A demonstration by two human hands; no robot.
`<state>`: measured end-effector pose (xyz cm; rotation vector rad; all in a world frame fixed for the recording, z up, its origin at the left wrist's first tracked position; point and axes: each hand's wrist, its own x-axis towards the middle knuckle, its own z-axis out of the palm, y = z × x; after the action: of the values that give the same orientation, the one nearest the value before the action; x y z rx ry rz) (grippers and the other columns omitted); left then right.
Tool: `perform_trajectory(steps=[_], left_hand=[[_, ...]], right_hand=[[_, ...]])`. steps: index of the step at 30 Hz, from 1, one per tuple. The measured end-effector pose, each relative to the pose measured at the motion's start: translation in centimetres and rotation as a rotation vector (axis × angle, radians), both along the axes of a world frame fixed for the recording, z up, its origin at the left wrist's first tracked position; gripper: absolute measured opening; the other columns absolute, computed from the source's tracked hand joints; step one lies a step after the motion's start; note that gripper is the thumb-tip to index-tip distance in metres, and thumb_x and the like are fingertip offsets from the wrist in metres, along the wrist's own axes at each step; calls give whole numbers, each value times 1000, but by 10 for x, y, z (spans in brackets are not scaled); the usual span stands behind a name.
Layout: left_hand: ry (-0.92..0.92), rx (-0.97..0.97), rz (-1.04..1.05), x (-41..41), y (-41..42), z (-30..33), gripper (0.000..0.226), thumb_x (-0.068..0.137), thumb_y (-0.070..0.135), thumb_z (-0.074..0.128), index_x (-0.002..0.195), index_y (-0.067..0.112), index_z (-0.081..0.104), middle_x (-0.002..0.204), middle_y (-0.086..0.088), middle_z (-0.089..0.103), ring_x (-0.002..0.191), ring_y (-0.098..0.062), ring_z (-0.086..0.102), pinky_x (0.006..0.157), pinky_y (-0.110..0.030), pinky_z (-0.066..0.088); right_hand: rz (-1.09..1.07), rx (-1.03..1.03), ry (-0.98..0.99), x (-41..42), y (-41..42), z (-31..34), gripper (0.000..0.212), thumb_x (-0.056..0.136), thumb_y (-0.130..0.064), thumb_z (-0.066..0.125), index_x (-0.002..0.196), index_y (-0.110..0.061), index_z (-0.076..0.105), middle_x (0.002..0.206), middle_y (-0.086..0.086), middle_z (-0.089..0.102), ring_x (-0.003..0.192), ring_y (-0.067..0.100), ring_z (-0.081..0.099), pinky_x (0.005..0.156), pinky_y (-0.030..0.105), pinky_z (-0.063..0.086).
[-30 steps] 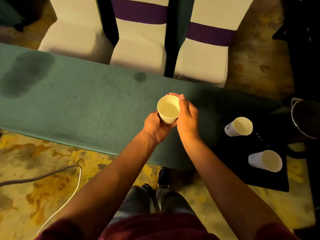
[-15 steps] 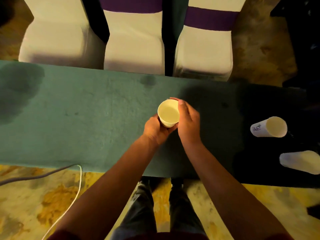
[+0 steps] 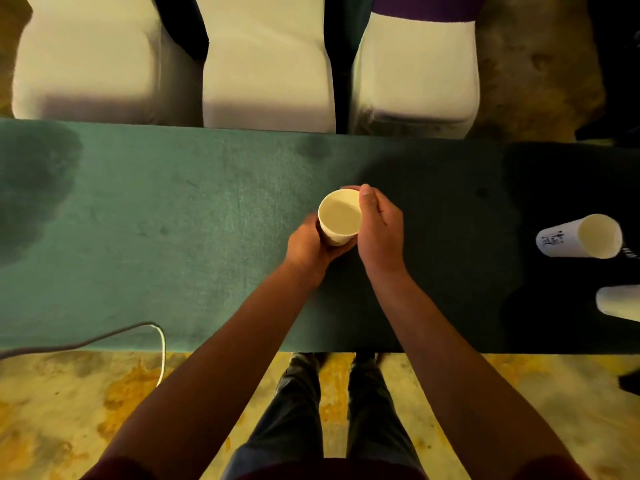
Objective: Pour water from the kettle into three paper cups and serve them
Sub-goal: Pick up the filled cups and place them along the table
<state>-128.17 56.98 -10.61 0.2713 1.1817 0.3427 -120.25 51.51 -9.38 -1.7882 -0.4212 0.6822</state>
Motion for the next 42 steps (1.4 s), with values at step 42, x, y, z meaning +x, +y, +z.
perform_trajectory(steps=[42], left_hand=[[214, 703, -141, -38, -74, 135, 26, 100, 9, 43, 91, 18, 65, 108, -9, 69, 101, -21, 64, 84, -34, 50]], right_hand=[[-72, 118, -98, 68, -109, 129, 31, 97, -25, 50, 118, -14, 70, 110, 3, 76, 109, 13, 71, 101, 46, 55]])
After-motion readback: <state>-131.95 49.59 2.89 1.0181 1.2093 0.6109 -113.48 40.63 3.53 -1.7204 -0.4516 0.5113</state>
